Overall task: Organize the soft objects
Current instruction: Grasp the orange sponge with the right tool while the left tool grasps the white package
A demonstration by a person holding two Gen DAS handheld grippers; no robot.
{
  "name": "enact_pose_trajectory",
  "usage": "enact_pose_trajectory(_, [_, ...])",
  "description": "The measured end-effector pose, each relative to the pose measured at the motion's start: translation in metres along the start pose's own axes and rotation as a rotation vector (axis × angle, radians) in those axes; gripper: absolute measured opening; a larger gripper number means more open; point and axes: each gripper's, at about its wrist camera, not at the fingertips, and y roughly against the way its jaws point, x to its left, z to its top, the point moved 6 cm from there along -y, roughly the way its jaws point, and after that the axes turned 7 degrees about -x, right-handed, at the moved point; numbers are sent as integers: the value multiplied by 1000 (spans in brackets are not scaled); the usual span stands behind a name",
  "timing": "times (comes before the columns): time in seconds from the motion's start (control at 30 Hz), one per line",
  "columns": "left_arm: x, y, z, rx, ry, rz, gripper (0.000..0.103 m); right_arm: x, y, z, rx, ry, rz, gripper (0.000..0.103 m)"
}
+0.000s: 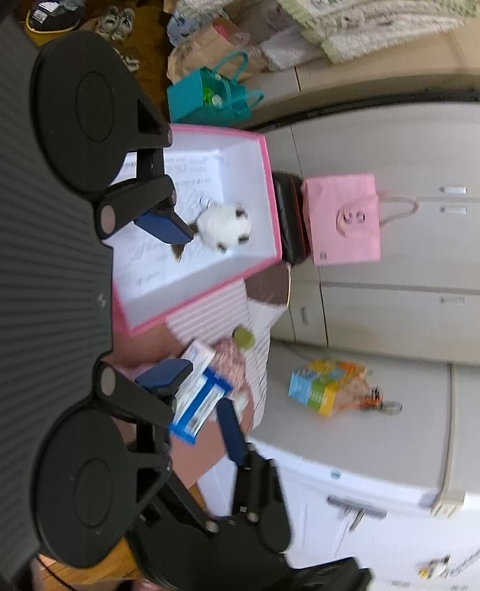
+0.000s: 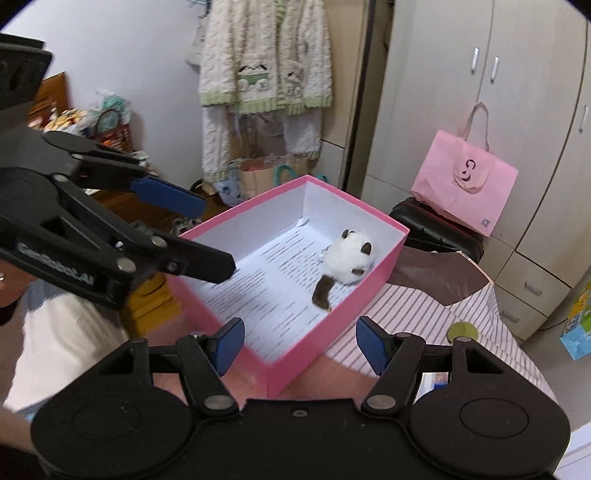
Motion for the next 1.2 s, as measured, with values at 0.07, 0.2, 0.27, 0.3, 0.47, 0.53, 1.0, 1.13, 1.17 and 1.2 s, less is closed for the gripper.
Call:
enact_pose_trajectory(0.07, [-13,4,-4,4,-16,-29,69,0,21,-5,-7,12,-1,72])
enact_pose_trajectory(0.2, [-43,9,-16,18,-71,-82,71,-5,61,-25,-34,22,-8,73])
enact_pose_trajectory(0.27, [-56,8,-22,29,-96,-104,71,-9,78,-39,-52,14,-20,74])
enact_pose_trajectory(0.3, [-63,7,-25,35,-110,-115,71,-12,86,-48,-60,6,-31,74])
enact_pose_trajectory(0.47, [-95,-4,-41,84,-151,-164,71,-27,109,-93,-62,-38,-75,74])
enact_pose_trajectory(0.53, [-107,-11,-48,106,-158,-186,71,-34,113,-112,-54,-57,-87,74])
enact_pose_trajectory(1.0, [-142,-79,-87,204,-106,-224,71,-86,86,-214,-10,-171,-138,74])
enact_pose_trajectory(1.13, [-137,-103,-90,182,-61,-187,71,-98,64,-232,-13,-190,-145,74])
enact_pose_trajectory(1.17, [-137,-109,-89,173,-51,-175,71,-102,59,-236,-10,-194,-158,74])
enact_pose_trajectory(1.2, [-135,-116,-88,164,-40,-161,71,-106,53,-240,-8,-197,-173,74])
